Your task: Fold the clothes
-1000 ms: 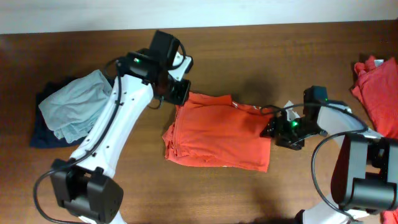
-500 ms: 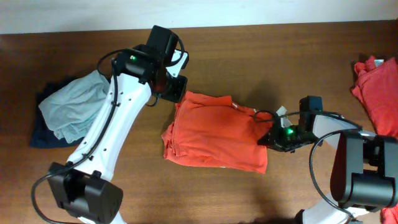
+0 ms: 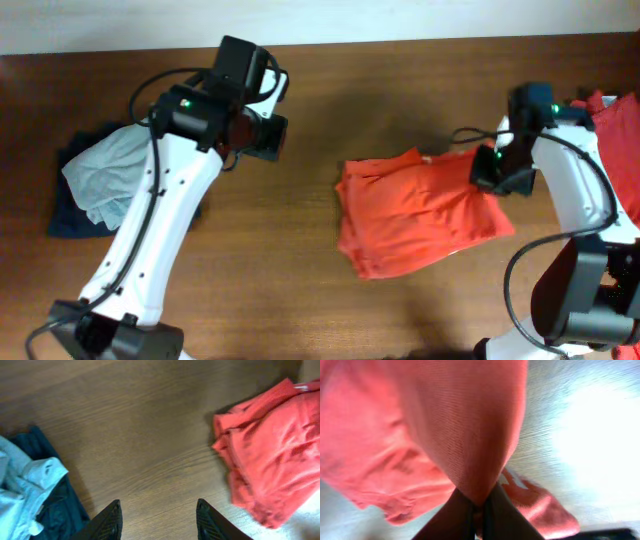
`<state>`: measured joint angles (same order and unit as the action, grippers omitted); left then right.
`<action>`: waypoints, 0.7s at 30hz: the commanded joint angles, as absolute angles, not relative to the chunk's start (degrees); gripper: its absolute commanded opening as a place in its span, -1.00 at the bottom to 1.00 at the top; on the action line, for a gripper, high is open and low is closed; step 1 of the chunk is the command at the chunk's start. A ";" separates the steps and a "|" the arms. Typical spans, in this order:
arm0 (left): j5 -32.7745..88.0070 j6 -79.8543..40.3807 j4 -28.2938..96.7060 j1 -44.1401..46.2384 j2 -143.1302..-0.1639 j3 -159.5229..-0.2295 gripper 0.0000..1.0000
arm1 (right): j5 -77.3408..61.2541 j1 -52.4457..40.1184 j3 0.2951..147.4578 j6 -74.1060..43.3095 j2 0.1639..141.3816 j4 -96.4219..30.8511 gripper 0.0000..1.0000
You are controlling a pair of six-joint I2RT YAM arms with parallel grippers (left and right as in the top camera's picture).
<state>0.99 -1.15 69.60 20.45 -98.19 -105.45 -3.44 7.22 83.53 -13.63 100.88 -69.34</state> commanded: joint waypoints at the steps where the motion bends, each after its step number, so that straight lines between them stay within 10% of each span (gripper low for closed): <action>1: 0.19 -1.10 69.41 19.29 -94.96 -106.56 -0.03 | 2.83 0.08 86.46 -14.48 99.68 -71.26 -0.92; 21: 0.16 -1.08 69.08 17.08 -92.01 -106.56 0.05 | 5.10 -33.10 84.12 -23.29 111.90 -66.00 -0.92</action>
